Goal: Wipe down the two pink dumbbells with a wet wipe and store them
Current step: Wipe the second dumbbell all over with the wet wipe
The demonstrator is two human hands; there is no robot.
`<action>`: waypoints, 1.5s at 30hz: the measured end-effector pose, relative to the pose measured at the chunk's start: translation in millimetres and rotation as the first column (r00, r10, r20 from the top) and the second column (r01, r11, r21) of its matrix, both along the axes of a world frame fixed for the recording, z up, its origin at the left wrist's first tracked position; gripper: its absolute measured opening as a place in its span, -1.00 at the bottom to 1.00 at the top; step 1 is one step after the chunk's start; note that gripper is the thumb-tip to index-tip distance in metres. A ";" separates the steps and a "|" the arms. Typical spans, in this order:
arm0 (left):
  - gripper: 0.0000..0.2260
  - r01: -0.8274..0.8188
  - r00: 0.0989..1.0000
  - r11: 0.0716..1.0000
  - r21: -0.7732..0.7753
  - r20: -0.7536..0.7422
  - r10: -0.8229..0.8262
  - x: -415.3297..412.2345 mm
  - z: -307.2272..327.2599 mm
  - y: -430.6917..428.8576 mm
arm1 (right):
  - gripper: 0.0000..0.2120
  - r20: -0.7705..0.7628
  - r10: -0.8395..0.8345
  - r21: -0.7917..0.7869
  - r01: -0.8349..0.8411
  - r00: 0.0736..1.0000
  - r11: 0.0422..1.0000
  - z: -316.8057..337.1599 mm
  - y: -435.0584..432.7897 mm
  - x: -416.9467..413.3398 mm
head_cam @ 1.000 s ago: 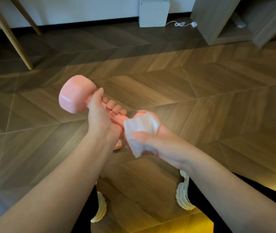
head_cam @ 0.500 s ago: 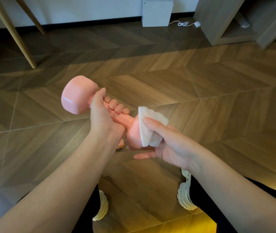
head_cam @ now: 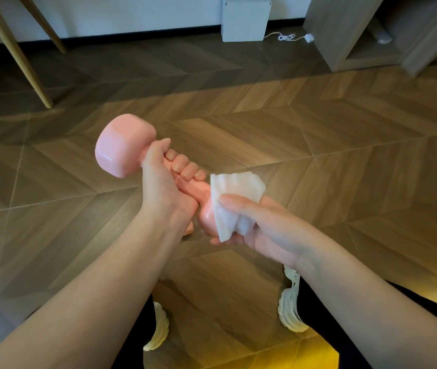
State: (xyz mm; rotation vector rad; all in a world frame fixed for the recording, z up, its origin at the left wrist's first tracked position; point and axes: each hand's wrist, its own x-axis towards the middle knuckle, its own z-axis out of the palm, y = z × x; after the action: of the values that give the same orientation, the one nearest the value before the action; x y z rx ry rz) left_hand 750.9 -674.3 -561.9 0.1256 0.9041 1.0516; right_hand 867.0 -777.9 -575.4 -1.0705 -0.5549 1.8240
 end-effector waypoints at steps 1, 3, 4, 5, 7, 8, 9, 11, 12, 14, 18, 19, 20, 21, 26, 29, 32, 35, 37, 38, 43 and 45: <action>-0.65 0.007 1.000 1.000 0.003 0.000 -0.007 1.0 -0.2 -1.4 | -0.61 0.042 -0.012 0.017 0.011 0.999 1.000 -0.3 0.4 -3.4; -0.66 0.019 1.000 1.000 0.010 -0.006 -0.019 2.5 -0.3 -2.7 | -0.57 0.101 -0.060 0.015 0.059 0.993 0.998 -0.4 2.2 -8.6; -0.66 0.023 1.000 1.000 0.008 -0.011 -0.023 2.5 -0.3 -2.5 | -0.50 0.101 -0.086 -0.010 0.088 0.991 0.996 -0.4 3.3 -8.7; -0.67 0.026 1.000 1.000 0.004 -0.015 -0.026 2.0 -0.3 -1.8 | -0.45 0.077 -0.094 -0.033 0.096 0.993 0.995 -0.2 3.7 -6.3; -0.66 0.024 1.000 1.000 -0.006 -0.009 -0.024 -0.1 -0.2 0.5 | -0.44 -0.021 -0.045 -0.036 0.044 0.999 0.998 1.3 2.6 1.4; -0.66 0.017 1.000 1.000 -0.011 0.003 -0.017 -1.7 0.0 1.8 | -0.46 -0.075 -0.009 -0.020 0.008 0.997 1.000 2.1 1.1 5.3; -0.65 0.007 1.000 1.000 -0.013 0.019 -0.007 -3.2 0.1 2.9 | -0.49 -0.116 0.018 -0.001 -0.018 0.993 1.000 2.5 -0.6 8.0; -0.65 -0.002 0.999 1.000 -0.011 0.043 0.003 -3.9 0.2 3.0 | -0.55 -0.102 0.020 0.030 -0.017 0.995 0.999 1.3 -2.8 7.0; -0.65 0.003 0.999 1.000 -0.003 0.044 -0.003 -3.1 0.2 1.9 | -0.56 -0.056 0.000 0.034 0.002 0.998 0.999 0.4 -3.4 3.4; -0.66 0.030 0.999 0.999 0.018 0.032 -0.030 0.0 0.2 -1.6 | -0.53 0.045 -0.067 0.038 0.065 0.997 0.997 -0.2 -2.8 -7.3; -0.63 0.072 0.997 0.997 0.040 0.021 -0.073 4.3 0.9 -3.2 | -0.55 0.106 -0.172 -0.038 0.176 0.979 0.984 1.0 0.1 -13.2; -0.63 0.070 0.997 0.997 0.039 0.021 -0.071 4.2 1.3 -2.2 | -0.57 0.060 -0.171 -0.056 0.174 0.983 0.983 2.0 0.6 -8.9; -0.64 0.065 0.998 0.997 0.036 0.025 -0.066 3.5 1.8 -0.8 | -0.58 -0.007 -0.151 -0.062 0.150 0.989 0.987 3.8 0.5 -3.9; -0.65 0.055 0.998 0.998 0.032 0.034 -0.057 2.2 2.1 0.6 | -0.56 -0.080 -0.114 -0.057 0.109 0.990 0.992 5.1 -0.1 1.4; -0.66 0.033 0.994 0.999 0.022 0.102 -0.035 -3.4 -0.5 2.9 | -0.50 -0.162 0.016 0.019 -0.013 0.987 1.000 2.9 -5.4 9.9; -0.67 0.047 0.992 0.997 0.068 0.111 -0.054 -3.0 -1.9 1.6 | -0.46 -0.160 0.029 -0.010 -0.030 0.987 0.999 4.0 -4.1 3.8; -0.72 0.033 0.995 0.996 0.088 0.086 -0.040 -0.6 -2.3 0.8 | -0.40 -0.154 -0.072 -0.023 0.069 0.985 0.997 7.2 -0.7 0.2; -0.75 0.008 0.999 1.000 0.013 0.036 -0.008 4.2 -3.5 -2.2 | -0.41 0.012 -0.169 0.076 0.167 0.986 0.983 4.7 -0.9 -2.4; -0.72 -0.026 1.000 0.999 -0.038 0.001 0.026 6.9 -5.0 -3.3 | -0.42 0.203 -0.199 0.123 0.176 0.959 0.977 2.5 -1.6 -6.6; -0.71 -0.032 0.999 0.998 -0.049 -0.014 0.031 7.9 -5.6 -3.4 | -0.44 0.264 -0.213 0.120 0.187 0.941 0.975 1.1 -1.6 -10.0; -0.68 0.000 0.999 1.000 -0.010 -0.053 0.000 7.4 -4.0 -0.2 | -0.67 0.183 -0.262 0.074 0.253 0.947 0.965 0.2 5.5 -13.6; -0.68 -0.021 0.999 1.000 0.002 -0.046 0.021 5.4 -0.6 2.7 | -0.78 0.069 -0.231 0.085 0.225 0.971 0.971 3.1 5.2 -6.2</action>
State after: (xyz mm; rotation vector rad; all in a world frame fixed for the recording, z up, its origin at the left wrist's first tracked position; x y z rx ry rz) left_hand 756.3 -671.5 -562.5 0.1422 0.9482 1.0721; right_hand 860.9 -772.7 -572.3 -1.1099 -0.5208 1.5548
